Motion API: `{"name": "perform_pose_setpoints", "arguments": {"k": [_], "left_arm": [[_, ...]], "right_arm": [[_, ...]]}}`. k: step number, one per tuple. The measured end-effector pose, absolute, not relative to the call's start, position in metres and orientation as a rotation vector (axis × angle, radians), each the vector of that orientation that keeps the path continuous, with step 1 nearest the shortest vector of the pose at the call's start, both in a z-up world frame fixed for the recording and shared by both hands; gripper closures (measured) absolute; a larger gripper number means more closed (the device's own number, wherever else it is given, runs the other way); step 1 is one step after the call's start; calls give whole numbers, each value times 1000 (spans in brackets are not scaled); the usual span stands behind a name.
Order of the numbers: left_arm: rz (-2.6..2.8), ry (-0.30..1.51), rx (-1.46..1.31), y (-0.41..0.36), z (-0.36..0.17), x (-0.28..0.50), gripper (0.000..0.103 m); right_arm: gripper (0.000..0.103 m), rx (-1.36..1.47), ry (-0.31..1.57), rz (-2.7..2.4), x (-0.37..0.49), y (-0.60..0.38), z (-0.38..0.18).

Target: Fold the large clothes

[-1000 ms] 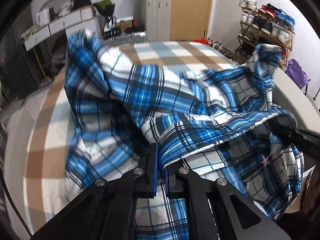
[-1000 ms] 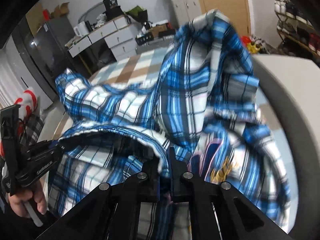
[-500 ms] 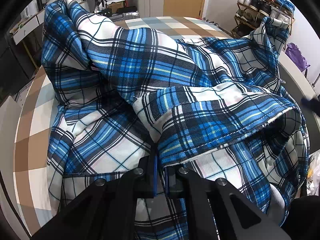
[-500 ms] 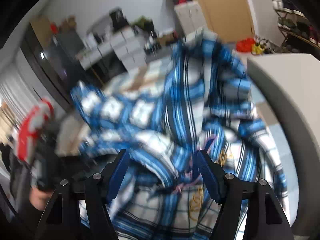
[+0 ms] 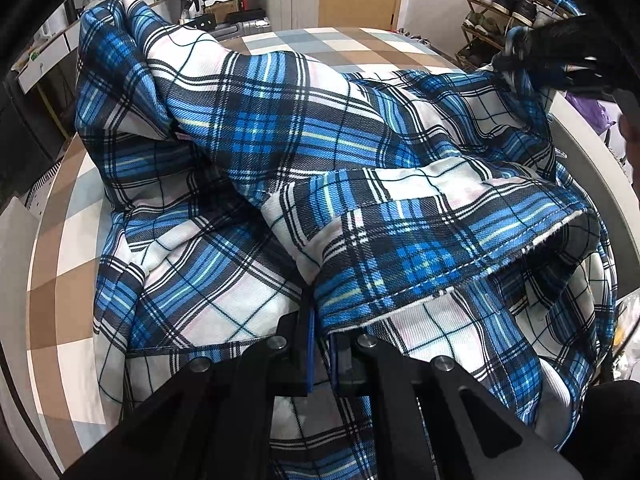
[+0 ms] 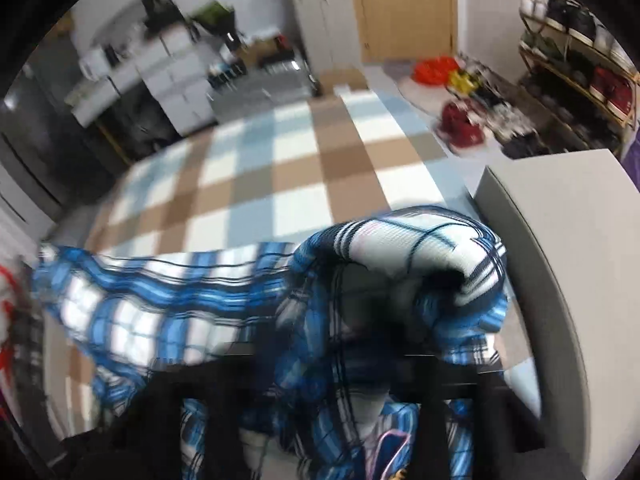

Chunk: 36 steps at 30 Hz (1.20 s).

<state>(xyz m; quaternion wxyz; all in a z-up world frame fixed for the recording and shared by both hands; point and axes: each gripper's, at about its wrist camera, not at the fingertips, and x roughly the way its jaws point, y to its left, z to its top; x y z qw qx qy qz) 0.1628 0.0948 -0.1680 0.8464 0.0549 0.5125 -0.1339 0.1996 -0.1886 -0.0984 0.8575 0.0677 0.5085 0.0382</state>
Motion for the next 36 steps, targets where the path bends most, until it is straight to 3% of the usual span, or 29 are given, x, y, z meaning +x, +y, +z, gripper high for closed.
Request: {"name": "perform_pose_setpoints", "arguments": {"k": [9,16,19,21,23,26,33,36], "left_arm": [[-307,1110,59,107,-165,158,102],[-311,1123,36,107,-167,155,102],[-309,1117,48,106,-168,151,102],[-311,1119,42,108,-169,148,102],[-317,1121,40,109,-168,144,102],[-330,1116,19,113,-158,142,102],[-350,1118,66,102,-158,136,102],[-347,1125,84,98,-160,137,102]], "right_arm": [[99,446,708,252,133,-258,-61],[96,654,892,192,112,-310,-158],[86,765,931,197,109,-322,-180],[74,782,954,176,107,-328,-180],[53,735,971,153,103,-332,-169],[41,635,987,151,91,-333,-150],[39,462,838,169,78,-322,-68],[21,363,775,228,97,-295,-31]]}}
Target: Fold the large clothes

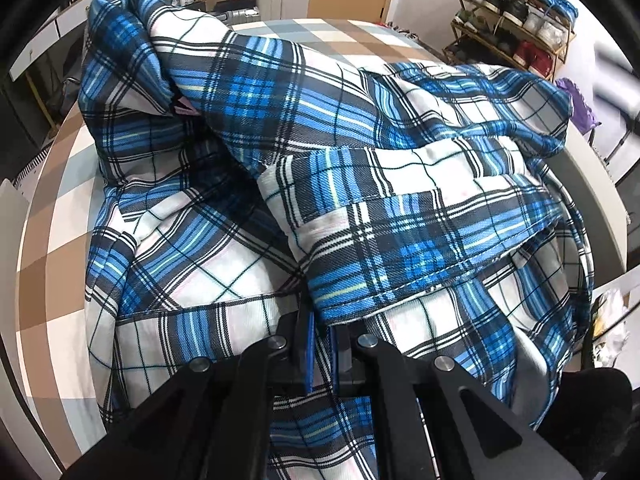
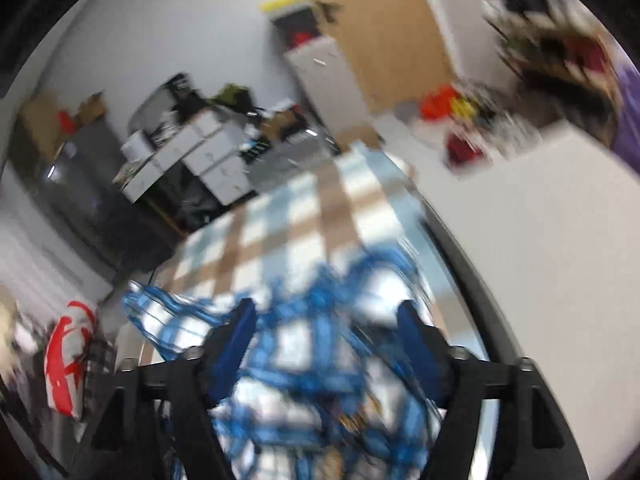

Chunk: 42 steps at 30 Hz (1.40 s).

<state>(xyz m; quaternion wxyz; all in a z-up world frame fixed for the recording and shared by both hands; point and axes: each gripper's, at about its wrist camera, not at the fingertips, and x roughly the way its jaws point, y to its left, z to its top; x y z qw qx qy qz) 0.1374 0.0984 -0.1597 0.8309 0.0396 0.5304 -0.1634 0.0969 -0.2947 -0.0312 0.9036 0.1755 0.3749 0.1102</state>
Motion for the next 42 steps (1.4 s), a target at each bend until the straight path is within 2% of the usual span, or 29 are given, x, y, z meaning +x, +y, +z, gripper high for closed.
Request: {"name": "perform_pose_setpoints", "arguments": {"k": [1,4,6,10,13,16,19,24,26,28,31,36,39,42], "left_arm": [[-343,1129,87,98,-161,138,102],[-332,1153,85,96,-168,146,102],[-337,1160,72,100,-167,147,102],[-356,1151,64,111,-163,142,102],[-429,1121,12,123,-150,132,102],[-601,988,-124,136,-117,116,102],[-649,837,-134,140,-92,103,102],[-570,852,-91,128,-101,111,102],[-509,894,-89,127,-112,119,102],[-467,918,-121,135,-116,126,102],[-478,910,-240,159,-110,124,102],[-393,862,-318,185,-105,122,102],[-356,853,-356,199,-105,123,102],[-324,834,-370,209,-103,125,102]], "right_arm": [[18,283,761,249,111,-278,-19],[18,76,816,214,151,-238,-21],[18,36,919,199,178,-225,-47],[28,64,1182,126,196,-237,-127],[28,142,1256,124,186,-256,-167],[27,169,1191,161,171,-267,-172],[27,143,1208,169,162,-270,-167],[24,35,1146,212,154,-236,-117],[0,2,1075,278,152,-211,-93],[0,-5,1012,347,152,-183,-80],[0,-30,1056,394,170,-141,-93],[0,-154,1203,366,165,-89,-151],[0,-232,1181,381,137,-86,-169],[0,-138,1201,420,117,-104,-179]]}}
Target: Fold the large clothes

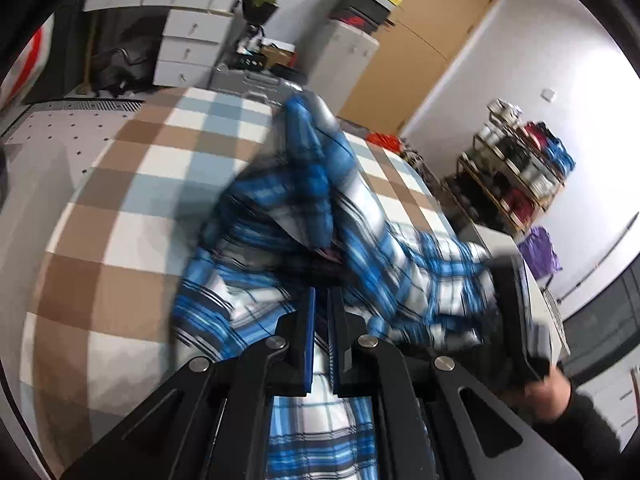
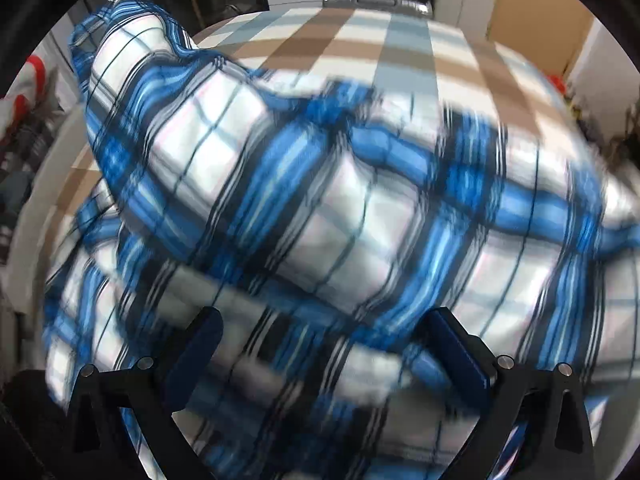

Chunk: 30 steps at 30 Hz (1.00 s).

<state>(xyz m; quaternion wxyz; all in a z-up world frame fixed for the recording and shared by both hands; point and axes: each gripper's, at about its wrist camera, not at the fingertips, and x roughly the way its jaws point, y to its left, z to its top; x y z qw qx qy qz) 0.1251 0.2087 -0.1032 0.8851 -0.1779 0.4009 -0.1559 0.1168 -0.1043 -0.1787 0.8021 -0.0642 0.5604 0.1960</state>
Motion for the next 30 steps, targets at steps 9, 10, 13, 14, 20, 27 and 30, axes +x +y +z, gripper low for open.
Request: {"name": "perform_pose_setpoints", "arguments": {"k": [9,10,13,14,20,27,30], "left_arm": [[-285,731,-383,209,-64,141,25],[-276,717,-365,204,-54,149,23],[-246,767,-363,198,-45,179,23],[-254,812,-384,196,-47,191,23],[-157,1039,-487,192,-72,249,23],[40,1106,-297,186,-80,273,23],[-14,1191,-354,186,-94,275,23]], "right_arm": [[0,303,1105,506,84,-185,-159],[0,338,1112,520,87,-189,-162],[0,357,1103,549,90,-189,-160],[0,352,1100,550,89,-187,-160],[0,277,1089,555,85,-177,-160],[0,374,1107,601,92,-191,-166],[0,401,1112,622,95,-196,-167]]}}
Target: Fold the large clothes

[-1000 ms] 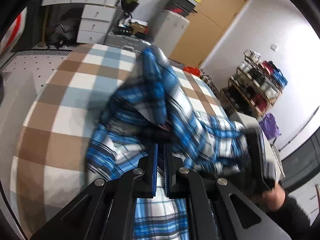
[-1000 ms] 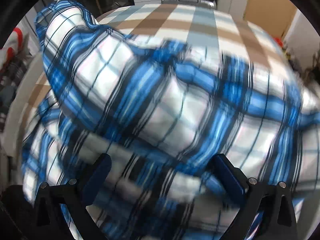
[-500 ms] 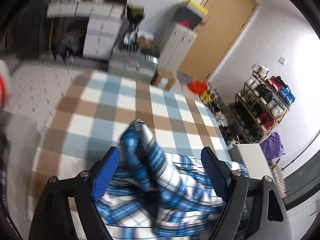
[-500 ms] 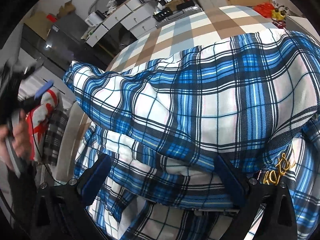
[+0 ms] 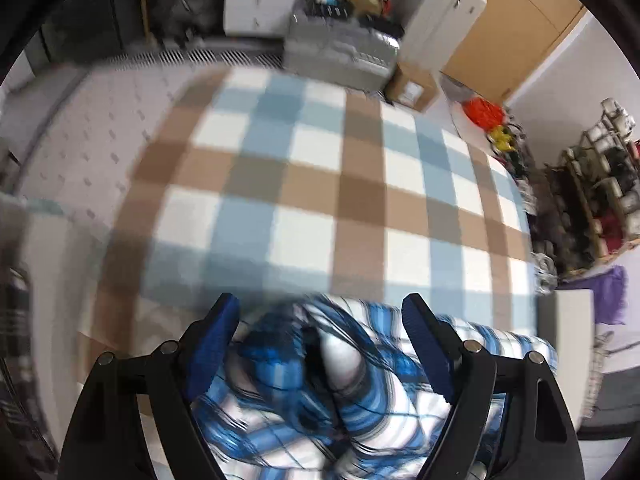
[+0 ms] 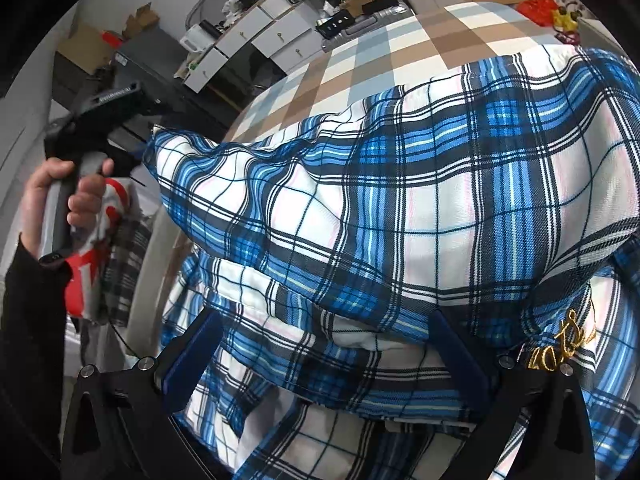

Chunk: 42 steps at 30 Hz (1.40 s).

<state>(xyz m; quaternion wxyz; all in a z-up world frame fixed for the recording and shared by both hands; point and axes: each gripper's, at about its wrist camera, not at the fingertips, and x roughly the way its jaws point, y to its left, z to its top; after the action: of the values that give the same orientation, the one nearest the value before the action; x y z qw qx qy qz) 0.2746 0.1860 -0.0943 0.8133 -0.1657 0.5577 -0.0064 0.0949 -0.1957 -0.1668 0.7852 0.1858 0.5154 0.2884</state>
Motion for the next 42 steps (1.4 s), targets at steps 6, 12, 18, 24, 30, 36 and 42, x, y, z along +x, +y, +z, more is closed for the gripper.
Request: {"name": "perform_pose_setpoints", "arguments": {"k": [6,12,18,24,30,36,42], "left_arm": [[-13,1171,-269,182,-104,261,75],[-81,1127,-233,195,-100,219,97],[-169,1087,-175,196,-101,176,97],[-177,1062,-155,192,-136,165,96],[-175,1129,-178,188,-170,164,81],[-173,1202,-215,212,-153,161,62],[-122,1095,-347,247,-102,166,53]], "right_arm": [[0,396,1114,620,94,-194,-166],[0,411,1112,627,95,-197,-166],[0,492,1115,587,96,-207,-159],[0,434,1040,568,93,-201,-146],[0,303,1109,536,89,-185,-157],[0,309,1129,524,85,-189,-158],[0,321,1160,533,88,-194,-161]]}}
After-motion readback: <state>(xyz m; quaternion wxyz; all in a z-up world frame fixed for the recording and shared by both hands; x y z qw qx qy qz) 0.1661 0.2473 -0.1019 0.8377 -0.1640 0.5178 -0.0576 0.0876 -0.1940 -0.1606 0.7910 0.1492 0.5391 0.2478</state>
